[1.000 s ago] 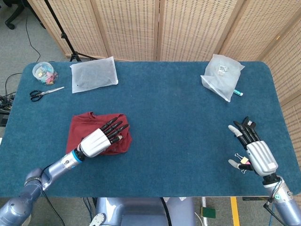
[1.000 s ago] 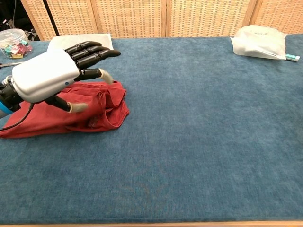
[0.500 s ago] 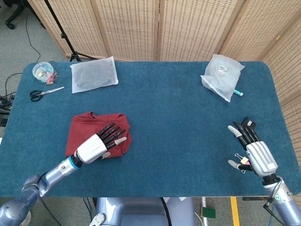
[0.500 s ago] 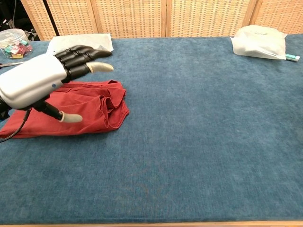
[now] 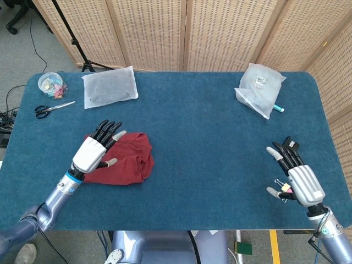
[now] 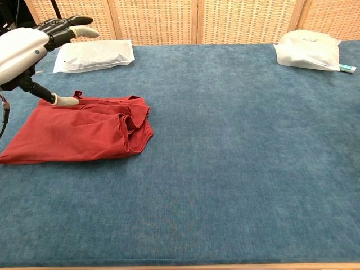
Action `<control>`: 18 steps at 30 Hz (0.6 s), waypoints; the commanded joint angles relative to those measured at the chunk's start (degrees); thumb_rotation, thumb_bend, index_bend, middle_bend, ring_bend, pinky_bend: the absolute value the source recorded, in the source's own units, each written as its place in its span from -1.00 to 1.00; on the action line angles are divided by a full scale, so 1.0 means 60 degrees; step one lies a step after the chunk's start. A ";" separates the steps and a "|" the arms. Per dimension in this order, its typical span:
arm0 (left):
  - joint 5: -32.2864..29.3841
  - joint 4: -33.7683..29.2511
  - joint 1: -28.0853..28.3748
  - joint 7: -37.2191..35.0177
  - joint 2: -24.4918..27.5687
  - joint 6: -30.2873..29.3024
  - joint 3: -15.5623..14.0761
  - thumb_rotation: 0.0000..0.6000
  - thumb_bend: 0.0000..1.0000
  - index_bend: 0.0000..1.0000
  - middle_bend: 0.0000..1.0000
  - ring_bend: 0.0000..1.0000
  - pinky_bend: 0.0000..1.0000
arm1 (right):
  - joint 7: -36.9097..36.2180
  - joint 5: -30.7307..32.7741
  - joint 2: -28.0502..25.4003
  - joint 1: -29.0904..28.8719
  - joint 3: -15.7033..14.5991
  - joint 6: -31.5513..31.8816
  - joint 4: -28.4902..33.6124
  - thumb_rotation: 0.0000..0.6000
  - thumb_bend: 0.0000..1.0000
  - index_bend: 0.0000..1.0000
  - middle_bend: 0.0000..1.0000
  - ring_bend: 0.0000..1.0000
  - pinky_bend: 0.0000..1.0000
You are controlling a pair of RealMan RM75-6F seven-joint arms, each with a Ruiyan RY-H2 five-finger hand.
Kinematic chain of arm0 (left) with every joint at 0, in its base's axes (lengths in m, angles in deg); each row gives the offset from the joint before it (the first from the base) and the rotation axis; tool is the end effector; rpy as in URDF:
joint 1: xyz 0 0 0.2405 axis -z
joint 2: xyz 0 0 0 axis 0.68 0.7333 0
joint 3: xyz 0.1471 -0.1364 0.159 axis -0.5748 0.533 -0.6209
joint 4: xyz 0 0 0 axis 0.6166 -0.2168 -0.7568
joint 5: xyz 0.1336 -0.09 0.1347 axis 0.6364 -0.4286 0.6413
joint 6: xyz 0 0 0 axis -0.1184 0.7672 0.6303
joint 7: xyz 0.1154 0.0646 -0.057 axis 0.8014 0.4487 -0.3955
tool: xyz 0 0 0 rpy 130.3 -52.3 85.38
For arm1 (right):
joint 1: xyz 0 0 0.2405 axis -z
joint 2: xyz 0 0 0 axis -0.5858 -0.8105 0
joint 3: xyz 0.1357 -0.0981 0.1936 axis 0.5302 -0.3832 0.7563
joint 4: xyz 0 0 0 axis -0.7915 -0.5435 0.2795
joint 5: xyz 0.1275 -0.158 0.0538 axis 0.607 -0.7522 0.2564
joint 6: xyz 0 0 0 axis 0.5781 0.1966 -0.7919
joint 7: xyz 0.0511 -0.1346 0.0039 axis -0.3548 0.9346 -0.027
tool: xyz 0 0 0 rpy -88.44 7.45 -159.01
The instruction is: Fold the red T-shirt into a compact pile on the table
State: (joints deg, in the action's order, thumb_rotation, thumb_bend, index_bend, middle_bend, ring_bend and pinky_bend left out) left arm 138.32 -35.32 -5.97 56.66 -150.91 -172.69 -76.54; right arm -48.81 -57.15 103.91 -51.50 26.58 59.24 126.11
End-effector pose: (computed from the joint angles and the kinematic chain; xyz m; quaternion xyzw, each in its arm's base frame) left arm -0.2206 0.3390 0.0169 -0.7221 -0.1985 -0.5323 0.3948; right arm -0.2695 -0.2281 0.1479 0.6443 -0.4020 0.4912 0.4266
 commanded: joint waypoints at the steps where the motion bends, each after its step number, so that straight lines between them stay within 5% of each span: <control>1: -0.0249 -0.0738 0.0400 0.0849 0.0463 0.1083 0.0214 1.00 -0.99 -0.61 -1.00 -1.00 -1.00 | 0.0033 -0.0003 0.0008 -0.0011 -0.0004 -0.0025 0.0007 1.00 -1.00 -1.00 -1.00 -1.00 -1.00; 12: -0.1222 -0.2020 0.1712 0.3159 0.0617 0.4414 0.0846 1.00 -0.80 -0.30 -1.00 -1.00 -1.00 | 0.0012 0.0242 0.0038 -0.0067 0.0068 -0.0231 -0.0095 1.00 -1.00 -1.00 -1.00 -1.00 -1.00; 18: -0.1664 -0.2188 0.2006 0.3903 0.0398 0.5093 0.1150 1.00 -0.75 -0.30 -1.00 -1.00 -1.00 | 0.0009 0.0340 0.0053 -0.0093 0.0104 -0.0313 -0.0123 1.00 -1.00 -1.00 -1.00 -1.00 -1.00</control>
State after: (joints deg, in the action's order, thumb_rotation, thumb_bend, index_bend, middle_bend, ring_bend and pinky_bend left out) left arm 128.96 -48.09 5.46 79.33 -148.09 -142.87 -70.18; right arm -48.76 -55.11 104.23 -52.05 27.19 57.37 125.38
